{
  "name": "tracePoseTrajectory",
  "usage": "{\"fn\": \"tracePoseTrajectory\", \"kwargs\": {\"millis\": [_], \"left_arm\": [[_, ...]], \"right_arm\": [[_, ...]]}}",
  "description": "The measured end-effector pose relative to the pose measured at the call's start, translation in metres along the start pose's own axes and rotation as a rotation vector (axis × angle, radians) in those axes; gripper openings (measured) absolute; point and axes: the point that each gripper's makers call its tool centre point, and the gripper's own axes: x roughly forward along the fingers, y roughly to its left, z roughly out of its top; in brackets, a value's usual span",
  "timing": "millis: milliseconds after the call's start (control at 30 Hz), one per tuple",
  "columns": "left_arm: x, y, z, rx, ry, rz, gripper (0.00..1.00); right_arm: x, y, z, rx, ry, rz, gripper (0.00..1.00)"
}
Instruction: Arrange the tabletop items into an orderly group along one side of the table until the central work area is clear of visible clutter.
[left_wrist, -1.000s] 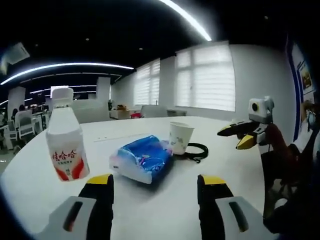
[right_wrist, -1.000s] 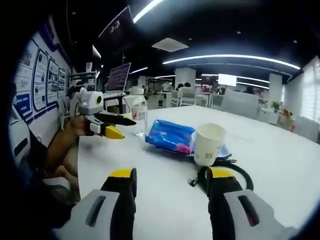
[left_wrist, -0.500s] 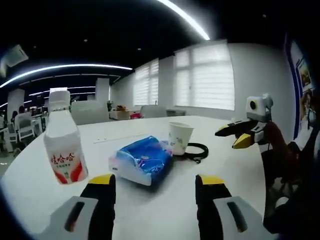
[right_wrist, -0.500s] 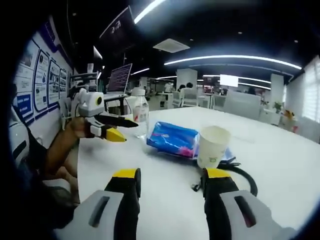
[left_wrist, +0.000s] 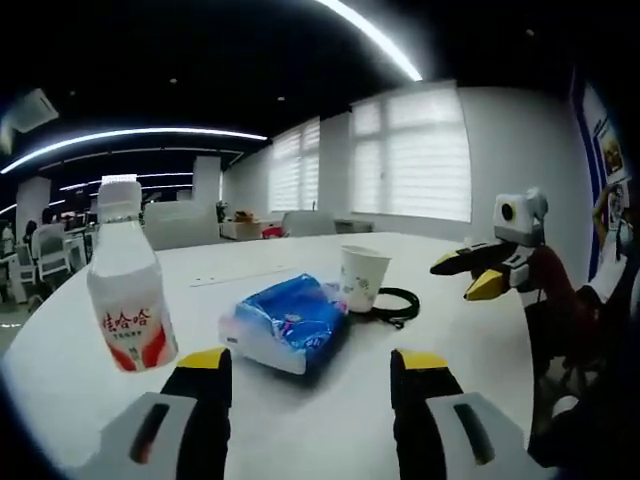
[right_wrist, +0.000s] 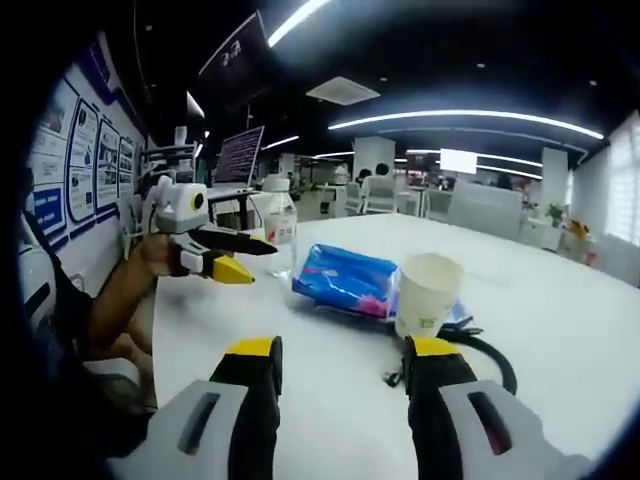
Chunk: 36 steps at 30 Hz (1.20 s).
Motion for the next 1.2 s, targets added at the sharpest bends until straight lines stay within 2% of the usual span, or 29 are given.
{"fn": "tracePoseTrajectory", "kwargs": {"millis": [967, 1200], "left_arm": [[0.0079, -0.0064, -0.0046, -0.010, 0.018, 0.011, 0.60], [0.0096, -0.0016, -0.0032, -0.008, 0.019, 0.018, 0.60]], "right_arm": [[0.0090, -0.0027, 0.0041, -0.014, 0.001, 0.001, 0.42], [0.0101, -0.0048, 0.0044, -0.012, 0.000, -0.001, 0.42]]}}
